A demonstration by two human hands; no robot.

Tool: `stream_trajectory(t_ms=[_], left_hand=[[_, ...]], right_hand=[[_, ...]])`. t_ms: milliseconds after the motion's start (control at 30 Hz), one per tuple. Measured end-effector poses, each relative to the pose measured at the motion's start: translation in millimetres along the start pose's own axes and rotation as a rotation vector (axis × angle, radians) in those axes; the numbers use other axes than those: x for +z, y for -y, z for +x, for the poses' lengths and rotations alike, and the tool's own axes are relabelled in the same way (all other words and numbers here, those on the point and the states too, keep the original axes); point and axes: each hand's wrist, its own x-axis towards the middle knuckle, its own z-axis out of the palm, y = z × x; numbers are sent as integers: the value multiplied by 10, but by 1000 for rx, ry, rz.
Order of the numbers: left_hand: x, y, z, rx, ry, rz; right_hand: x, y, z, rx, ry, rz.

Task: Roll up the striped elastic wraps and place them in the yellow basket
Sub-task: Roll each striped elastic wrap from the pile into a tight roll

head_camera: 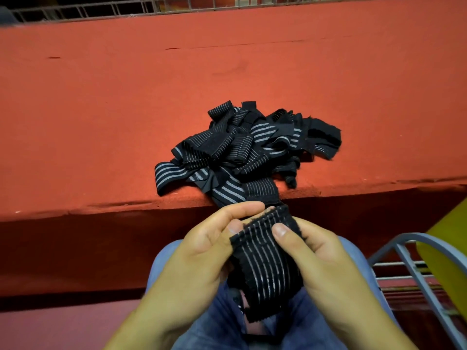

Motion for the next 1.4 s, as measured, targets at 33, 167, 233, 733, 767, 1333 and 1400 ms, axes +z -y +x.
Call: stream_trajectory(t_ms=[33, 167, 233, 733, 767, 1333, 1400], left_hand=[[-4, -7, 1, -3, 9, -5], [9, -23, -11, -8, 12, -93], [16, -32, -20, -11, 18, -124], [47, -53, -74, 137, -30, 317], [45, -55, -83, 141, -27, 333], [-39, 16, -80, 157, -162, 425], [-27, 17, -78, 147, -164, 366]], right_hand=[[-3, -3, 6, 0, 5, 1], [1, -2, 2, -9, 13, -6], [14, 4, 2, -30, 8, -43], [60, 11, -56, -47, -180, -88], [40, 29, -60, -59, -208, -67], [-74, 6, -56, -34, -110, 56], [-68, -17, -66, -29, -104, 26]])
